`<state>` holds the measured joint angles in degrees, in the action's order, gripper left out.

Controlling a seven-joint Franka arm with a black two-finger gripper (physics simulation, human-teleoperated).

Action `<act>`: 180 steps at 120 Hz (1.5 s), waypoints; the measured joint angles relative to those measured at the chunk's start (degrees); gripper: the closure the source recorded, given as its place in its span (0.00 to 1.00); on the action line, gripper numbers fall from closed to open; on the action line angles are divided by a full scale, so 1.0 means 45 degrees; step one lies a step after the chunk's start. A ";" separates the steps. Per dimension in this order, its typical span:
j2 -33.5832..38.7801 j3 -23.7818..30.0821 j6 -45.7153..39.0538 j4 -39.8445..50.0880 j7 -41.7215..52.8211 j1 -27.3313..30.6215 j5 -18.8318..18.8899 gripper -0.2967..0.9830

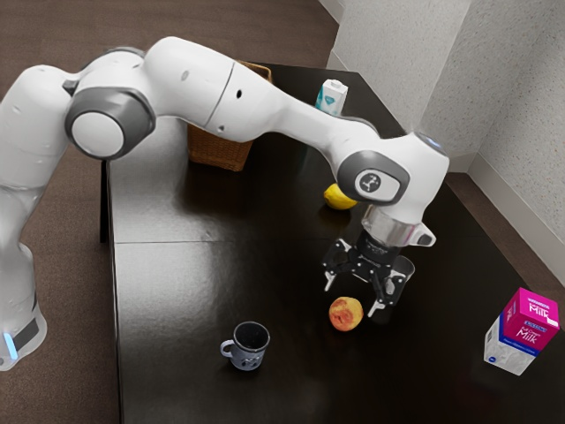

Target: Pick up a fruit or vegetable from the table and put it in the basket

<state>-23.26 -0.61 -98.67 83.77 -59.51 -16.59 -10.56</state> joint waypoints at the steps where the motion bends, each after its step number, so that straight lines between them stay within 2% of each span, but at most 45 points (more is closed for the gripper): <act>1: -0.0014 0.0003 -0.0001 0.0000 -0.0015 0.0001 -0.0002 0.23; 82: -0.0543 0.0115 -0.0024 0.0037 -0.0861 -0.0006 -0.0151 0.23; 90: -0.0577 0.0115 -0.0024 0.0040 -0.0951 -0.0012 -0.0160 0.27; 115: -0.0601 0.0131 -0.0016 0.0040 -0.1318 -0.0111 -0.0162 0.48; 138: -0.0431 0.0131 0.0037 0.0024 -0.1796 -0.0435 -0.0139 0.50; 154: 0.0133 0.0092 0.0338 0.0033 -0.2151 -0.0681 -0.0051 0.56; 180: 0.1752 0.0069 0.1401 0.0022 -0.2709 -0.0914 0.0442 0.57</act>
<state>-15.37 -0.30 -92.37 83.87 -71.70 -20.70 -8.57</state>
